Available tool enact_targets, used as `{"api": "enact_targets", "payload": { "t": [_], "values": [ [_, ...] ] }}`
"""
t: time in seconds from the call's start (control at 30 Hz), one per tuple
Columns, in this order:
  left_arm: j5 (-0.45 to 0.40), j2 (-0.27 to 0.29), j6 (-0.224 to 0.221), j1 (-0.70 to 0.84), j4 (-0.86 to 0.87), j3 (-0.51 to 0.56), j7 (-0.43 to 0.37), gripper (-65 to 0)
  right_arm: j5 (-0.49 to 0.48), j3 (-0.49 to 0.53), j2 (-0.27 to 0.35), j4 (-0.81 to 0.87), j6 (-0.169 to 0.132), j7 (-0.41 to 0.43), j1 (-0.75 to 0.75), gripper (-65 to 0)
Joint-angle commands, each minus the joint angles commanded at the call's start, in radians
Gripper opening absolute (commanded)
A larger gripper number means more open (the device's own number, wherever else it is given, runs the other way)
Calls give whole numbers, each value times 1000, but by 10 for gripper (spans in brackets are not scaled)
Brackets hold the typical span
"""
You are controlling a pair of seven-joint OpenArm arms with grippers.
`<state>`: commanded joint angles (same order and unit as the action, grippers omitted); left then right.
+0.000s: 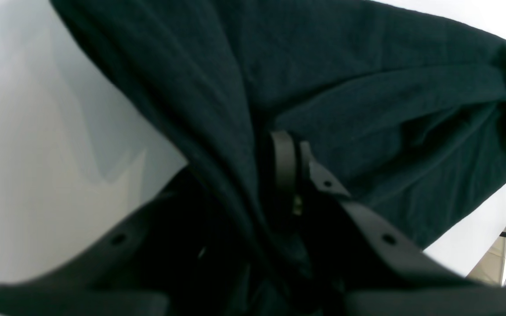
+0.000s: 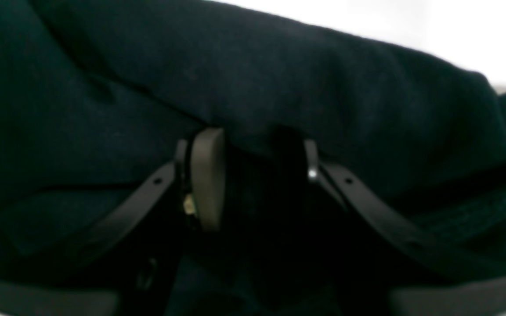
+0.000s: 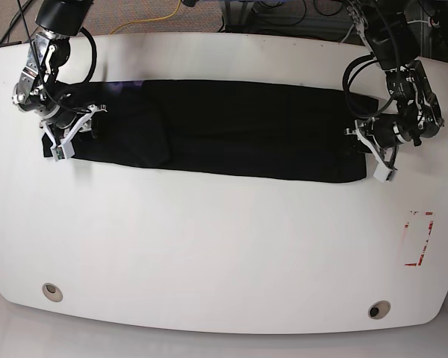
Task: Layout the t-shirt on the table in an organized manner, then fold the t-shirt properly
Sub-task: 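Grasp the strip end with the left gripper, right gripper holding, then fold the strip end inward with the left gripper toward the right gripper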
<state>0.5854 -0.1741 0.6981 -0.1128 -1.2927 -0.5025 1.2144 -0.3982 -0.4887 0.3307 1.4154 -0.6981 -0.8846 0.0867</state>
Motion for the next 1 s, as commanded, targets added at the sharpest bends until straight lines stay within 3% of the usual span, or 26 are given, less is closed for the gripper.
{"api": "enact_targets", "payload": {
  "t": [0.27, 0.4, 0.8, 0.9, 1.0],
  "values": [
    [5, -2, -12, 46, -316, 57, 6, -536, 2, 0, 0, -2, 0, 0, -2, -426],
    [5, 2, -18, 43, -400, 98, 83, -536, 2, 0, 0, -2, 0, 0, -2, -426],
    [6, 117, -18, 26, -494, 187, 140, -532, 2, 0, 0, 3, 0, 0, -2, -426],
    [6, 117, -18, 26, -494, 187, 140, -525, 2, 0, 0, 5, 0, 0, -2, -426],
    [6, 107, -18, 23, -494, 176, 140, -446, 2, 0, 0, 5, 0, 0, -2, -426]
  ]
}}
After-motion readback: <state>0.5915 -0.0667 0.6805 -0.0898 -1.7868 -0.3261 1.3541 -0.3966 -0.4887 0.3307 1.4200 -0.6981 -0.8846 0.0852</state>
